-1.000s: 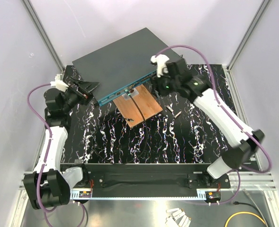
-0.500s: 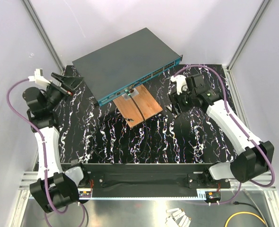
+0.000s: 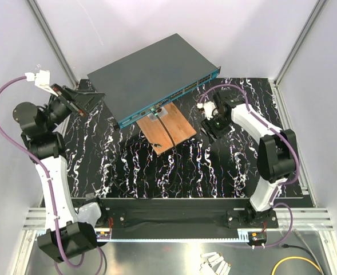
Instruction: Insert the plug into the switch port
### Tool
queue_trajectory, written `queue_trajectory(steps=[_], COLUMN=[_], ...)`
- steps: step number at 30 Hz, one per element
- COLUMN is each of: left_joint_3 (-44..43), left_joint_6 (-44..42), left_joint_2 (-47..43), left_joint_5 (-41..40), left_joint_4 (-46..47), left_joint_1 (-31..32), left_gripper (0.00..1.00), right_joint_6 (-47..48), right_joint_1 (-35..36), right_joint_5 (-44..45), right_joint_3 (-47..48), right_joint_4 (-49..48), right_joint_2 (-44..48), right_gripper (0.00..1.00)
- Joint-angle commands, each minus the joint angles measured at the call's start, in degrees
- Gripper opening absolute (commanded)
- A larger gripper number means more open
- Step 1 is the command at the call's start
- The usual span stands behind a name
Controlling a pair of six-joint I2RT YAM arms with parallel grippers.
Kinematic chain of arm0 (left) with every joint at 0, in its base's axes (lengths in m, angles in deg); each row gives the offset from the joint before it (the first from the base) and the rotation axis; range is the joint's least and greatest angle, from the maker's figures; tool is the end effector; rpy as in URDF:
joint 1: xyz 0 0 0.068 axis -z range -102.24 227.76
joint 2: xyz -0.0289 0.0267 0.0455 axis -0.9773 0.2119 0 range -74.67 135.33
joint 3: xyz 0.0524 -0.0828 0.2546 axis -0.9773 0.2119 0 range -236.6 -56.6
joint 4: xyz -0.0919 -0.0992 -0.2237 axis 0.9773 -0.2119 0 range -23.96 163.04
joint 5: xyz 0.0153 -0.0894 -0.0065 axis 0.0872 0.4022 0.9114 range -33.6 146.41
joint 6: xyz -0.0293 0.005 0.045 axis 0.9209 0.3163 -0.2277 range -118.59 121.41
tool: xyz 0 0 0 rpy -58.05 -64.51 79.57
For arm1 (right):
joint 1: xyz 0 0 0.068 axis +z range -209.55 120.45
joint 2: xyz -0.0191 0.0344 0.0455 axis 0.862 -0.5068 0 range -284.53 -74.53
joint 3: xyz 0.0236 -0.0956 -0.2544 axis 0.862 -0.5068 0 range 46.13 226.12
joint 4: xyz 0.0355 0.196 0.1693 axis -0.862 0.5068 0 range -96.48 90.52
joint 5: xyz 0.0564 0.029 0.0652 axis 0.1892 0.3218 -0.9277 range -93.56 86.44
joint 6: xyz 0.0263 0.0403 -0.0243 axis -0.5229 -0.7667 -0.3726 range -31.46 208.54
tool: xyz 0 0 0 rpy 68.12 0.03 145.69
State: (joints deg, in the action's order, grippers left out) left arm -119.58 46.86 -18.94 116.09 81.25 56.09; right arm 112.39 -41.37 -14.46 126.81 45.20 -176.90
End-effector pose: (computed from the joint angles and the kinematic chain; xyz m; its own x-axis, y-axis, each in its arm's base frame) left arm 0.1929 0.0436 0.4467 -0.2443 -0.4841 -0.8402 0.5881 0.6149 -0.5253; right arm 0.3377 0.1178 0.2321 -0.6879 -0.6439 -0.3350 -0.6954 0.7169 0.0500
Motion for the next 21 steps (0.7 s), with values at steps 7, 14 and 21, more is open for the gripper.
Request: queue_trajectory(steps=[7, 14, 21], left_joint_3=[1.7, 1.3, 2.2], left_joint_6=[0.2, -0.6, 0.3], left_joint_2=[-2.6, -3.4, -3.0], left_joint_5=[-1.0, -1.8, -1.8], left_joint_4=[2.9, 2.2, 2.6], left_joint_1=[-0.1, -0.1, -0.1], left_gripper=[0.98, 0.99, 0.99], right_joint_6=[-31.1, -42.7, -47.8], right_joint_1=[-1.0, -5.0, -6.7], right_joint_5=[14.3, 14.6, 11.1], right_joint_3=[4.7, 9.3, 9.6], right_joint_4=[-5.0, -0.9, -3.3], right_joint_2=[-3.9, -12.4, -16.2], right_gripper=[0.52, 0.43, 0.44])
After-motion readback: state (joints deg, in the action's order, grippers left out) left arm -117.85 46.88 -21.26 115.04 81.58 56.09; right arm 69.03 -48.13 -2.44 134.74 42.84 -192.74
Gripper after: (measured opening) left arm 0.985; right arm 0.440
